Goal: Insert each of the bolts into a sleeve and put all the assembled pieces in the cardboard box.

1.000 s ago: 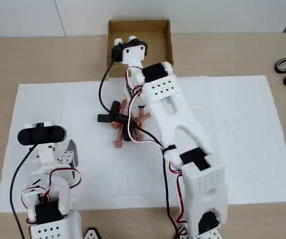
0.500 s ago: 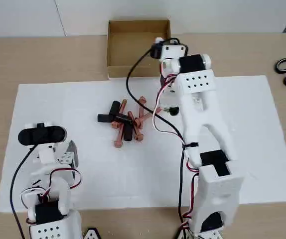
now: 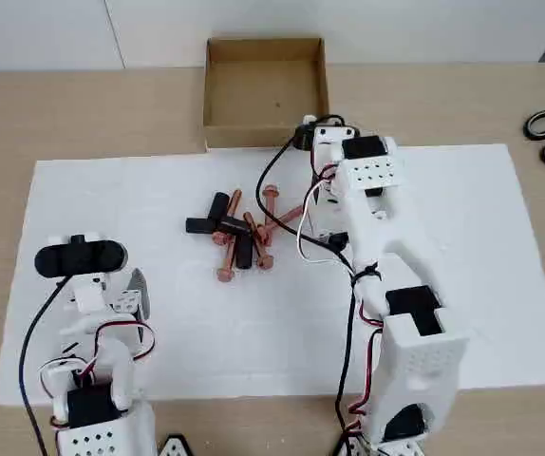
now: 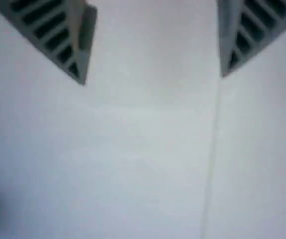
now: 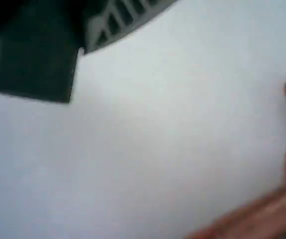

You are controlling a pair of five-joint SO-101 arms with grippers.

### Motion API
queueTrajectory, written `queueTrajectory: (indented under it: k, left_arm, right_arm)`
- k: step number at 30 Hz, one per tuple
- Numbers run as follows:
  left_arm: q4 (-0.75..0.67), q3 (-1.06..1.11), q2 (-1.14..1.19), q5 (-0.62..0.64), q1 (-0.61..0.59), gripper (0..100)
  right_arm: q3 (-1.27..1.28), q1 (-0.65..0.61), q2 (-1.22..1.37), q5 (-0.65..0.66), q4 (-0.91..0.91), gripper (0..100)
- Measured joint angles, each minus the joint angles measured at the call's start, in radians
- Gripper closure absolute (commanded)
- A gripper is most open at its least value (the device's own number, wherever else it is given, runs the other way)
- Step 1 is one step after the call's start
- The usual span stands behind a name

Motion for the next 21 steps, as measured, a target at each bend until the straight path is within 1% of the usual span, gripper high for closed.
queueTrajectory:
  k: [3,5,13,19,21]
  left_arm:
    - [0.000,0.000,0.000,0.000,0.000,83]
    - [0.000,0.000,0.000,0.000,0.000,83]
    - [0.000,0.000,0.000,0.000,0.000,83]
    - [0.000,0.000,0.000,0.000,0.000,83]
    - [0.000,0.000,0.000,0.000,0.000,83]
  right_arm:
    - [0.041,0.000,0.000,0.000,-0.025,90.5]
    - [0.057,0.000,-0.003,0.000,-0.028,88.7]
    - [0.063,-0.005,-0.003,0.000,-0.025,88.3]
    - [0.063,-0.032,0.011,0.000,-0.063,87.9]
    - [0.061,-0.037,0.037,0.000,-0.064,84.7]
